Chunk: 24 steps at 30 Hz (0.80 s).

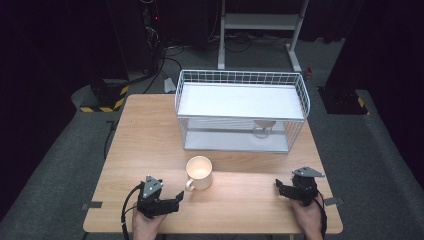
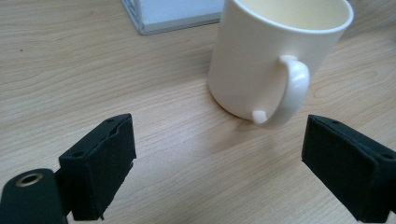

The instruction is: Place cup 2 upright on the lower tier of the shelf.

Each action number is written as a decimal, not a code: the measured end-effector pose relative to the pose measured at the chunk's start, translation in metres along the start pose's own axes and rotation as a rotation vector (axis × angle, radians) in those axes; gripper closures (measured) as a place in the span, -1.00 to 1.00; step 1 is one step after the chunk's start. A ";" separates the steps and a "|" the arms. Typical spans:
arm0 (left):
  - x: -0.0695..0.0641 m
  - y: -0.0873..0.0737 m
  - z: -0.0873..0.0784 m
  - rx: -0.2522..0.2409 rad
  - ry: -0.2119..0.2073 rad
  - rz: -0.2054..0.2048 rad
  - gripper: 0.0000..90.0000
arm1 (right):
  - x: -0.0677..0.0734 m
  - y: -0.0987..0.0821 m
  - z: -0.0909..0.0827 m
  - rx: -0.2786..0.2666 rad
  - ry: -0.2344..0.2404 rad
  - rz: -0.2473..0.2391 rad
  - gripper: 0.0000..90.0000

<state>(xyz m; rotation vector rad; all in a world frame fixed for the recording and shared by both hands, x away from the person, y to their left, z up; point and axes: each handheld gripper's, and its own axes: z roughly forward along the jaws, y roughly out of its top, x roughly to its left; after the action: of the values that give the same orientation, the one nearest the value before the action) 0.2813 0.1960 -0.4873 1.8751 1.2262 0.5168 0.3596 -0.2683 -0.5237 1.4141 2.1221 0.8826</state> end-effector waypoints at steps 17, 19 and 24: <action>-0.023 0.013 0.025 0.030 -0.050 0.041 -0.89 | 0.000 0.000 0.000 0.000 0.000 0.000 -0.55; -0.026 0.014 0.029 0.032 -0.044 0.051 -0.89 | 0.000 0.000 0.000 0.000 0.000 0.000 -0.55; -0.028 0.013 0.037 0.031 -0.050 0.039 -0.92 | 0.000 0.000 0.000 0.000 0.000 0.000 -0.55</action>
<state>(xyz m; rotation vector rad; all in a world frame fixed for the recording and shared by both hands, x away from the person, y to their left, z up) 0.3024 0.1538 -0.4952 1.9298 1.1729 0.4714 0.3596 -0.2683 -0.5237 1.4144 2.1218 0.8827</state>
